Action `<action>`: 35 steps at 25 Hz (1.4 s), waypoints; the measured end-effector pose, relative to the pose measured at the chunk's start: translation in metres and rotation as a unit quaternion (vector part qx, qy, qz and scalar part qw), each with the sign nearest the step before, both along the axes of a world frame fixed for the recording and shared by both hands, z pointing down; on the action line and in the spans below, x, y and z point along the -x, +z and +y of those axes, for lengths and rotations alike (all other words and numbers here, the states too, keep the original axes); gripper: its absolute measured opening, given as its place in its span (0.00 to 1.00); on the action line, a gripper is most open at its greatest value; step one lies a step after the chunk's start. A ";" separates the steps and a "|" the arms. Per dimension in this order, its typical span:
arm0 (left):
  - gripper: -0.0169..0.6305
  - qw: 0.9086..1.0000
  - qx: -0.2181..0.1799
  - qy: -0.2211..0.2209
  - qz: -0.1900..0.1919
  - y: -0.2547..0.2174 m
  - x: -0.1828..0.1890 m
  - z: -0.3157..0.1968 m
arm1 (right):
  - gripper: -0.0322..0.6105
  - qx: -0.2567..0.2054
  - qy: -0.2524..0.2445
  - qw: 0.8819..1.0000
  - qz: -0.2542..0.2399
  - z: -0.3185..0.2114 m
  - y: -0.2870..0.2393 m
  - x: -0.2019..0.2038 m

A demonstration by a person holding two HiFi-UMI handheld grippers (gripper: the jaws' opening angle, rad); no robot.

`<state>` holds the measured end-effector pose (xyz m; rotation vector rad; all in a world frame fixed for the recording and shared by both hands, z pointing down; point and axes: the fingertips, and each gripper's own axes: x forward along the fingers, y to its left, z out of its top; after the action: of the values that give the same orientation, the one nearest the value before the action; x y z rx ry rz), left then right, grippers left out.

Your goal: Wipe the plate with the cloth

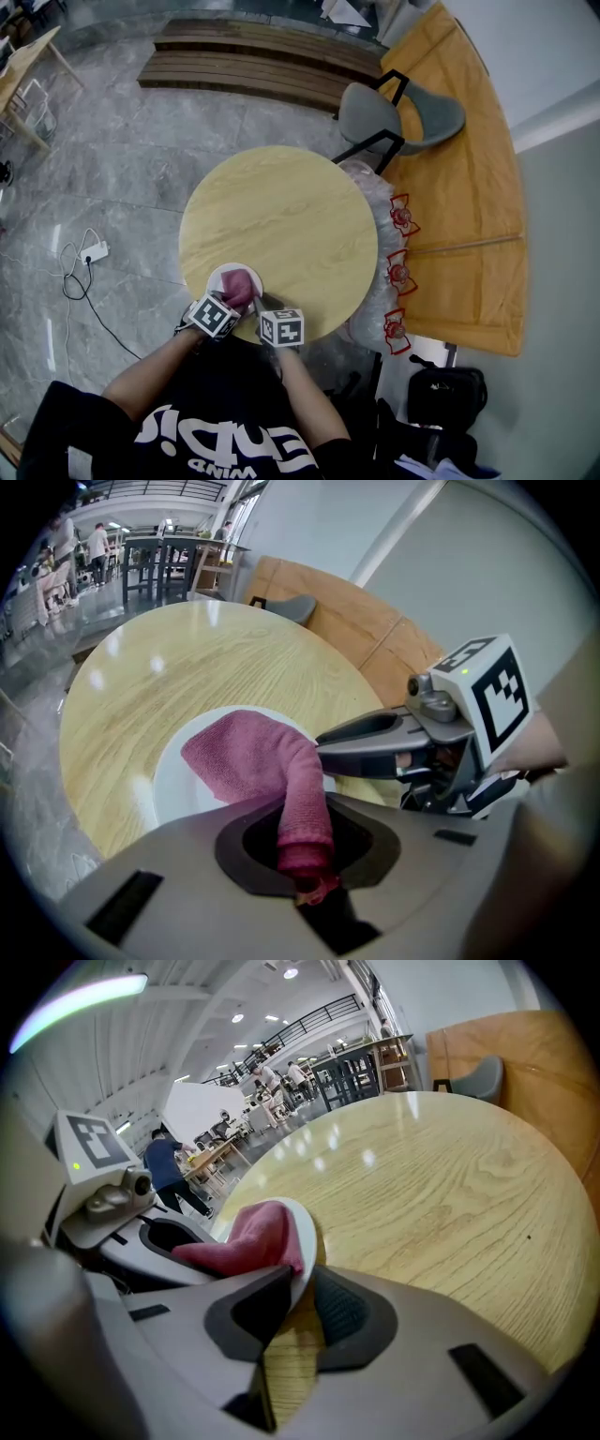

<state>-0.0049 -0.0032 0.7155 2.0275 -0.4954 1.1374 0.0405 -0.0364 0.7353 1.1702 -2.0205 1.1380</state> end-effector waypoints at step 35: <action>0.11 0.995 -0.064 -0.040 -0.070 0.004 0.088 -0.028 | 0.19 0.003 -0.008 1.000 -0.013 0.001 0.001 0.002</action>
<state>-0.0932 -0.0314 0.7194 2.0255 -0.7312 1.2320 0.0390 -0.0355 0.7362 1.1401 -2.0412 1.1544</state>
